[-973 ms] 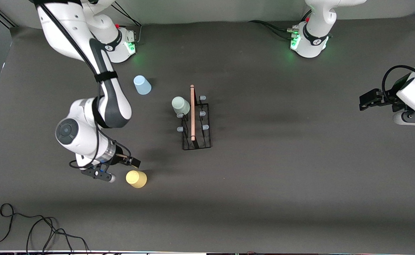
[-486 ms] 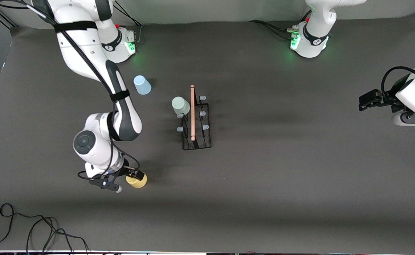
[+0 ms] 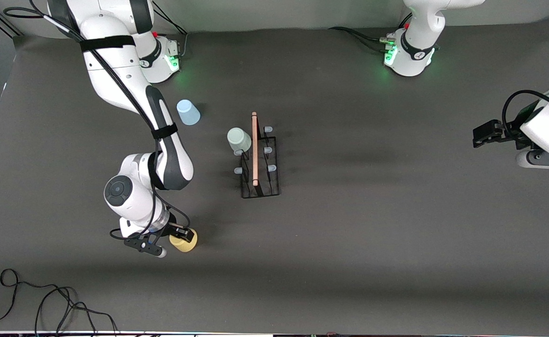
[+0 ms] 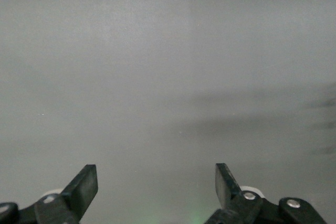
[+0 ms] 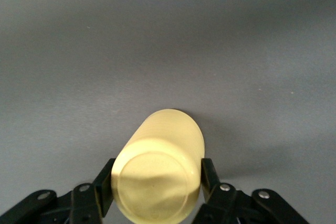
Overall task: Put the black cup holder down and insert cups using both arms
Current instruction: 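Lift the yellow cup with the right gripper over the rack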
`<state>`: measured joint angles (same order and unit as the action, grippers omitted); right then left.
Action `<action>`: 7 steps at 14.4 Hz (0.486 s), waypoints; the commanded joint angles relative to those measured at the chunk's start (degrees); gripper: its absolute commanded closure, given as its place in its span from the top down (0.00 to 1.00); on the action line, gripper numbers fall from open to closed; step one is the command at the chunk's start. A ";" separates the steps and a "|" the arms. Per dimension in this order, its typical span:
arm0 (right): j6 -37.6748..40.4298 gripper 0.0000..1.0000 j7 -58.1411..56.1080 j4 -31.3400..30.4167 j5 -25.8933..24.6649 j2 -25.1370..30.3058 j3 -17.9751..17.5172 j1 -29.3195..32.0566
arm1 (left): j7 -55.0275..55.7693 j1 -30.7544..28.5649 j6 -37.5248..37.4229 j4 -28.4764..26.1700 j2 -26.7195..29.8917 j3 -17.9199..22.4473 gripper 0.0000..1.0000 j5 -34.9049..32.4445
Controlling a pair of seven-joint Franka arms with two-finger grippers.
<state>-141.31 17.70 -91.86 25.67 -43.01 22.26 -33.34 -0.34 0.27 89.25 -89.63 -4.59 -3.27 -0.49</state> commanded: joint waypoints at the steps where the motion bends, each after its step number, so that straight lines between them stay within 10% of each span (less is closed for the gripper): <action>1: 5.94 0.00 0.22 -0.77 1.49 5.28 0.07 -0.76 | 0.43 0.87 -0.83 -0.28 0.46 0.46 1.00 0.05; 7: 23.26 0.00 18.73 -1.83 -1.48 16.63 0.77 -8.04 | 0.25 0.87 -0.83 -0.28 0.46 0.46 1.00 0.05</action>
<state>-121.30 29.52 -91.56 25.72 -30.71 22.50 -38.23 -0.34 0.42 89.24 -89.69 -4.60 -3.29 -0.49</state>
